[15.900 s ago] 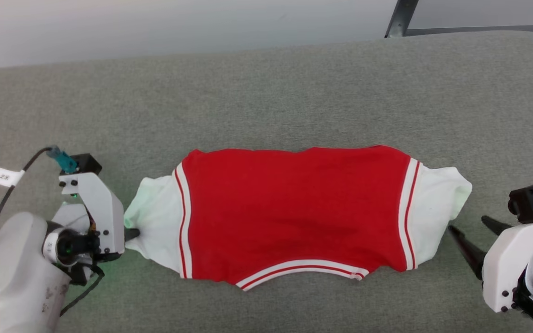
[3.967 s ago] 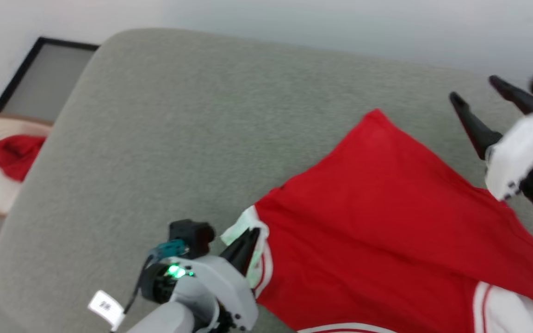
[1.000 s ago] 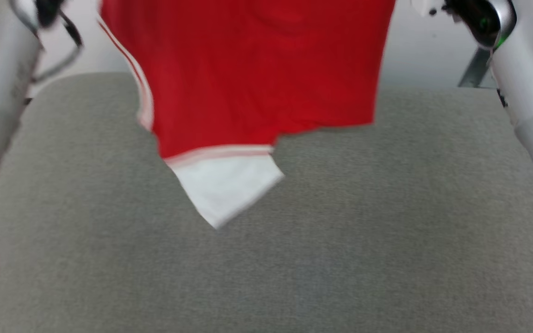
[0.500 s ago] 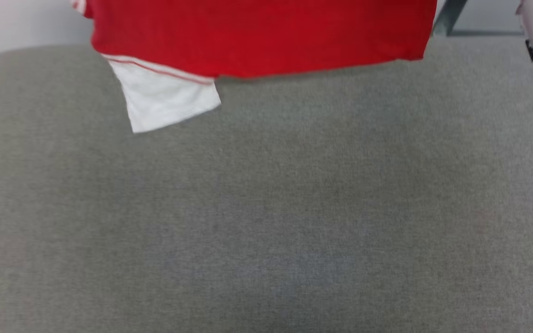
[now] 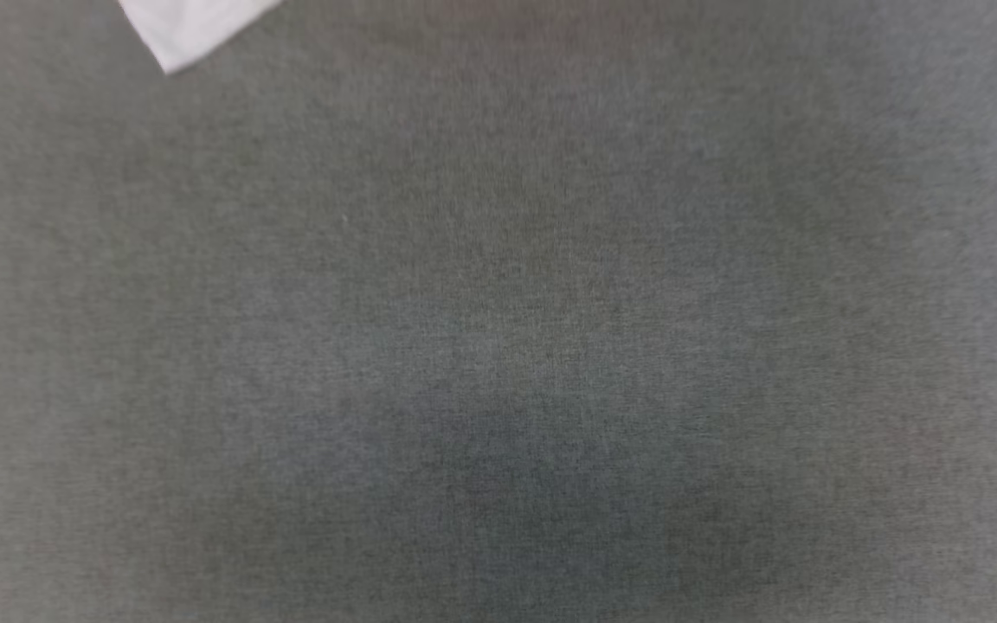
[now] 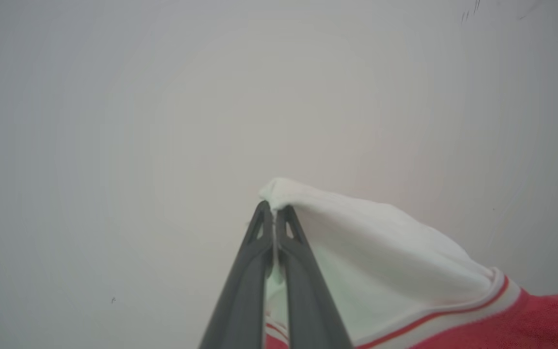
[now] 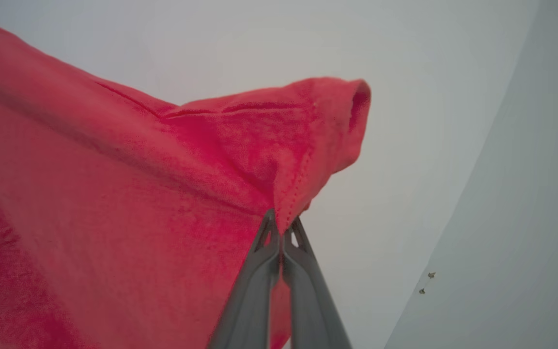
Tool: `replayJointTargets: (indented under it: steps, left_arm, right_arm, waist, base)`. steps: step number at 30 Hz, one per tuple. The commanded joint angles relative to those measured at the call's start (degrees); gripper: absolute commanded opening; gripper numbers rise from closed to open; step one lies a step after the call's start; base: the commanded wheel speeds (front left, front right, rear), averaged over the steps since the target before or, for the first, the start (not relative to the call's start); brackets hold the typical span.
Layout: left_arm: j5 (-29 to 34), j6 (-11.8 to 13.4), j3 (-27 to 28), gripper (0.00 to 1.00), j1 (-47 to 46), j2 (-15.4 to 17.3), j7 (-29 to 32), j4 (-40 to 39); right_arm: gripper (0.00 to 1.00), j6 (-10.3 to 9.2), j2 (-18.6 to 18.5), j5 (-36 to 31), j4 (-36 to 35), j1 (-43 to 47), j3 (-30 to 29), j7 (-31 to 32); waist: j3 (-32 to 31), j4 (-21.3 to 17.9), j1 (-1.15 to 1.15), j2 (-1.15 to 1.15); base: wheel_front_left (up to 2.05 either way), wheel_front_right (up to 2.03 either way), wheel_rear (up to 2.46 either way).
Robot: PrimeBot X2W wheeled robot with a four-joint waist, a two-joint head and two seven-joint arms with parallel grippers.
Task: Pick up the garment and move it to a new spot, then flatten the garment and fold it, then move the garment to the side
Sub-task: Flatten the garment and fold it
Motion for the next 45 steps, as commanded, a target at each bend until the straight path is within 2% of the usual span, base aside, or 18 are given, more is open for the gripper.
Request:
replayJointTargets:
  steps: [1,7,17,22,28,35,38,41,45]
  left_arm:
    - [-0.36,0.51,0.7,0.0,-2.49,-0.63,-1.17,0.03]
    - [-0.41,-1.08,0.46,0.0,-2.13,-2.49,-2.47,0.74]
    - [-2.8,-2.95,1.19,0.0,4.58,-3.01,-2.96,0.64]
    - [-4.93,-3.18,-0.98,0.0,12.84,-3.71,-1.9,-1.56]
    - [-9.64,-3.15,-3.73,0.0,25.12,-2.46,0.84,-7.01]
    - [-12.84,-3.17,-7.4,0.0,40.43,0.13,2.81,-14.84]
    - [-13.45,-2.88,-8.48,0.0,46.98,1.42,3.46,-18.84]
    - [-14.31,-0.47,-8.93,0.0,53.55,3.66,3.92,-24.65]
    - [-16.19,4.71,-8.96,0.0,63.34,7.71,5.07,-36.14]
  right_arm:
    - [0.0,-0.04,-0.47,-1.04,0.61,-1.65,-1.63,-1.29]
    - [0.0,-0.04,-0.05,-4.48,1.93,-0.73,-3.61,-2.31]
    - [0.0,-0.04,-0.6,-7.28,2.69,3.22,-2.3,-2.04]
    - [0.0,-0.04,-0.37,-5.56,2.81,8.69,0.5,-0.79]
    - [0.0,-0.04,-1.6,-0.69,0.4,17.85,5.5,0.63]
    - [0.0,-0.04,-6.71,9.46,-8.55,31.49,12.03,5.12]
    - [0.0,-0.04,-10.86,13.77,-14.08,37.57,14.54,6.63]
    - [0.0,-0.04,-14.91,17.35,-19.83,43.7,16.03,6.85]
    - [0.0,-0.04,-19.36,20.17,-26.71,52.42,16.39,6.56]
  waist:
    - [5.9,-0.31,0.0,0.0]
    - [8.19,2.32,0.0,0.0]
    - [4.35,5.53,0.0,0.0]
    - [-0.29,6.56,0.0,0.0]
    - [-7.54,7.85,0.0,0.0]
    - [-15.16,9.34,0.0,0.0]
    - [-17.79,9.92,0.0,0.0]
    - [-19.86,10.33,0.0,0.0]
    - [-21.53,10.69,0.0,0.0]
  base:
    - [0.0,0.0,0.0]
    - [0.0,0.0,0.0]
    - [0.0,0.0,0.0]
    - [0.0,0.0,0.0]
    - [0.0,0.0,0.0]
    - [0.0,0.0,0.0]
    - [0.0,0.0,0.0]
    - [0.0,0.0,0.0]
    - [0.0,0.0,0.0]
